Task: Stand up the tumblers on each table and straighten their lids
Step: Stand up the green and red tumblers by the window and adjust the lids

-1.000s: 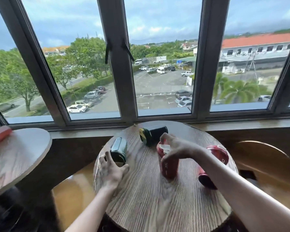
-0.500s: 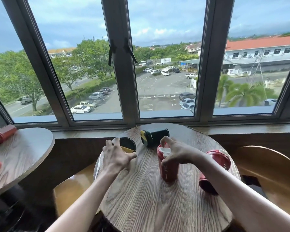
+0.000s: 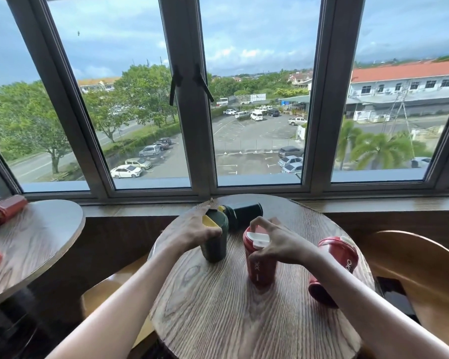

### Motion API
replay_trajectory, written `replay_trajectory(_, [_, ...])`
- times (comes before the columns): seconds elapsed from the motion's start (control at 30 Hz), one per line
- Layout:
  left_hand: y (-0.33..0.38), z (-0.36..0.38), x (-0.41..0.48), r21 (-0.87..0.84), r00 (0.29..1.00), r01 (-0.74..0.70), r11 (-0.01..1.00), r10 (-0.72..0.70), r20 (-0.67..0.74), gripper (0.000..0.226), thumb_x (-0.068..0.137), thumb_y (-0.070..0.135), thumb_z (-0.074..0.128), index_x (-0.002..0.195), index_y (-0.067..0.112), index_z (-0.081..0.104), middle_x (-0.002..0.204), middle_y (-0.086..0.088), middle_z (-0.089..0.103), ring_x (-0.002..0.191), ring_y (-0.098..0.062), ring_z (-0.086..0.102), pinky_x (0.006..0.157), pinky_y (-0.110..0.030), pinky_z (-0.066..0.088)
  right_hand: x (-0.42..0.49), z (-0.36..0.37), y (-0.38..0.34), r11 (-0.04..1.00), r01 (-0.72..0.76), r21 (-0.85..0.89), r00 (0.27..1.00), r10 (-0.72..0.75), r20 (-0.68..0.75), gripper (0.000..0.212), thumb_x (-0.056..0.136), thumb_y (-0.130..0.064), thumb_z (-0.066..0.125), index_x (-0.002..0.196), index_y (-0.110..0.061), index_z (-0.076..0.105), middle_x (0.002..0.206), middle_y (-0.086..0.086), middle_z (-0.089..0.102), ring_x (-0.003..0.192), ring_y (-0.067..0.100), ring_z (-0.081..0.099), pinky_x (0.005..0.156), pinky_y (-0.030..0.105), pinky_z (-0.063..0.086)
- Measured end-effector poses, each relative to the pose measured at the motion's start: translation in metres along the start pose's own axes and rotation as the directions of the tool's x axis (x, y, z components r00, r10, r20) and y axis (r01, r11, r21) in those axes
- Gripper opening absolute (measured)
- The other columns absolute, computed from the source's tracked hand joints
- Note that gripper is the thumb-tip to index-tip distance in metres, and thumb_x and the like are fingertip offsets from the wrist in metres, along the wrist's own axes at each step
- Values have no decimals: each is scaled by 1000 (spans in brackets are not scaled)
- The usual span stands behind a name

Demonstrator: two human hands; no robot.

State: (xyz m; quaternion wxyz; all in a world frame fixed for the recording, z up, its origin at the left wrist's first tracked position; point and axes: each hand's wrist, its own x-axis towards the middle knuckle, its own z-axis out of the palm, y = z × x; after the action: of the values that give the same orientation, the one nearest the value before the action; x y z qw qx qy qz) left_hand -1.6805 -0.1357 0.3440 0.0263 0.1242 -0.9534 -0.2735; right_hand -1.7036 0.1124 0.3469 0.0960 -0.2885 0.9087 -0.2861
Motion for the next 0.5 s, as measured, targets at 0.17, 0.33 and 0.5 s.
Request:
replay_trajectory(0.17, [13, -2, -6, 8, 1000, -8, 1000, 8, -28, 79, 54, 60, 69, 128, 38, 50, 118, 0, 62, 108, -23, 59, 97, -41, 49, -4, 0, 1, 1000, 1, 10, 1000, -1, -31, 65, 66, -42, 82, 115, -32, 40, 113, 2, 47, 106, 22, 50, 94, 40, 47])
replay_trajectory(0.33, [18, 1, -1, -70, 999, -21, 997, 19, -41, 64, 63, 49, 83, 115, 28, 50, 110, -7, 60, 102, -28, 58, 84, -37, 49, -5, 3, 2, 999, 39, -19, 995, -41, -86, 64, 65, -40, 81, 113, -27, 41, 111, 2, 49, 101, 20, 51, 84, 34, 47])
replay_trajectory(0.5, [13, -12, 11, -137, 996, -66, 988, 74, 56, 44, 51, 34, 78, 87, 42, 54, 101, -5, 60, 92, -25, 59, 85, -44, 55, 0, 14, -8, 993, 115, 21, 990, -113, -79, 62, 62, -47, 80, 109, -32, 42, 113, -3, 47, 101, 15, 51, 83, 31, 48])
